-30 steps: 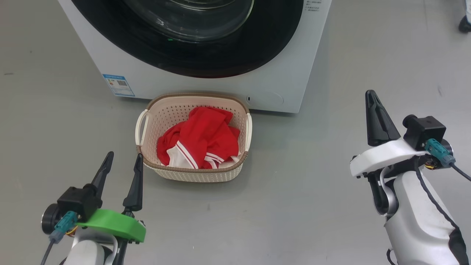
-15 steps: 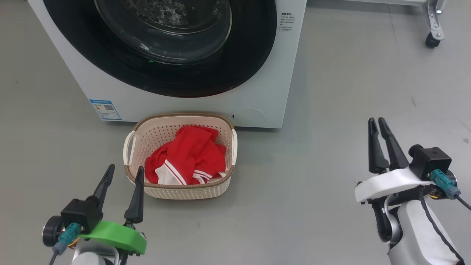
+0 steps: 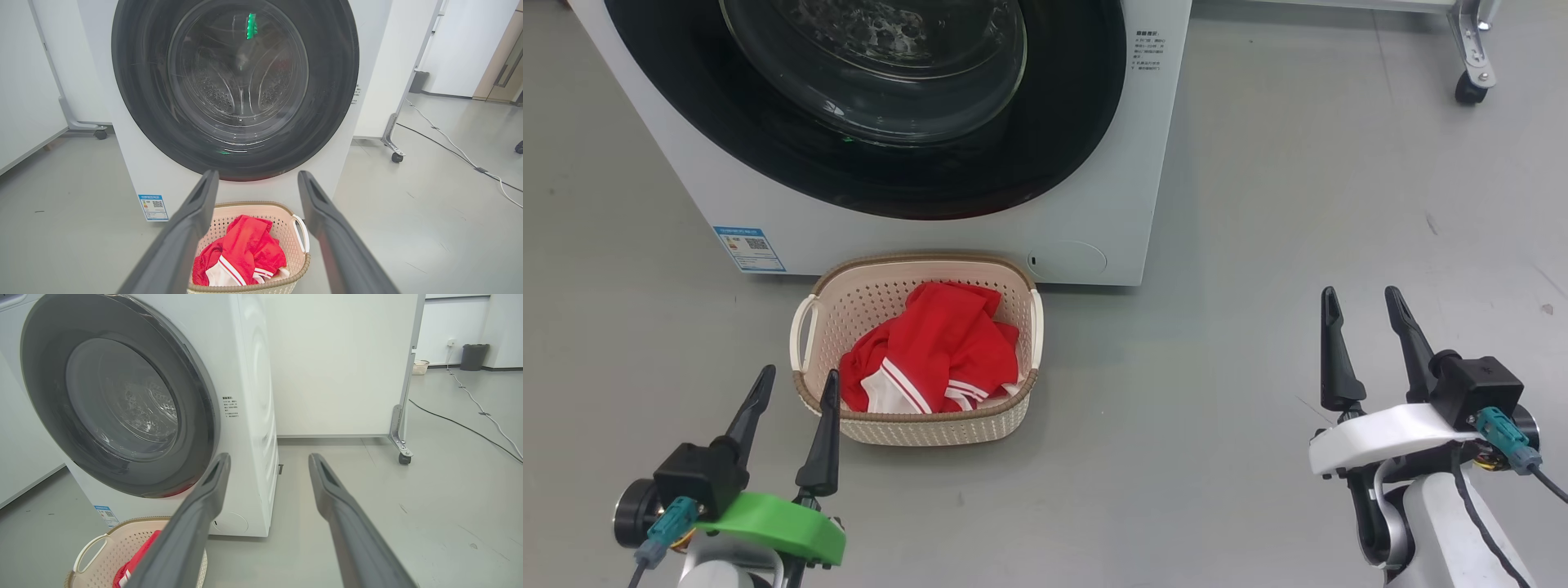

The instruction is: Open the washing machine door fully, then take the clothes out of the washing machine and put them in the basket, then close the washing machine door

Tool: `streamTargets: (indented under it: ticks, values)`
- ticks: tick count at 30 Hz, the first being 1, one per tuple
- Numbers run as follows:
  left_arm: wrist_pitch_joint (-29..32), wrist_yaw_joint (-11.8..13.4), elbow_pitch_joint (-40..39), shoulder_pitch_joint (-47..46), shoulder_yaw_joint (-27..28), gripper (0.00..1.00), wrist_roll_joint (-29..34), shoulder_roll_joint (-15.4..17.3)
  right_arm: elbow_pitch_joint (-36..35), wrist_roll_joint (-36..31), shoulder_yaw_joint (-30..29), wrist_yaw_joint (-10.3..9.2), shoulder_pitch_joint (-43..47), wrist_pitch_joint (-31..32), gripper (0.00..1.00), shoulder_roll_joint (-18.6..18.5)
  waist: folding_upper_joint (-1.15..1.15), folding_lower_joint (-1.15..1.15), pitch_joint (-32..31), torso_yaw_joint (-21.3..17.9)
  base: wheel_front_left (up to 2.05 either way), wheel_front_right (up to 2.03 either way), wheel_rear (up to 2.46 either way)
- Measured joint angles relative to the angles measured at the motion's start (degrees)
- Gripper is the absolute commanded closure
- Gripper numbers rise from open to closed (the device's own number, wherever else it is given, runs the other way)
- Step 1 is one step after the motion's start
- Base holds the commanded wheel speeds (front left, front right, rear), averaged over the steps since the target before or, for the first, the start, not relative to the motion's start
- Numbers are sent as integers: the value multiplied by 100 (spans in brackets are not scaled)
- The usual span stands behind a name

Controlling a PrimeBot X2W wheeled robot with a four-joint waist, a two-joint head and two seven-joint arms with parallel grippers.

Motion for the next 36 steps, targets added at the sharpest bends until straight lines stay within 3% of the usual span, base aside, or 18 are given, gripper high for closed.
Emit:
streamTargets:
  ticks: [36]
  values:
    - [1,21,-87,27,164,0,192,-20,-319,-59,-20,-41,306,0,0,44,0,0,36,-33,0,0,0]
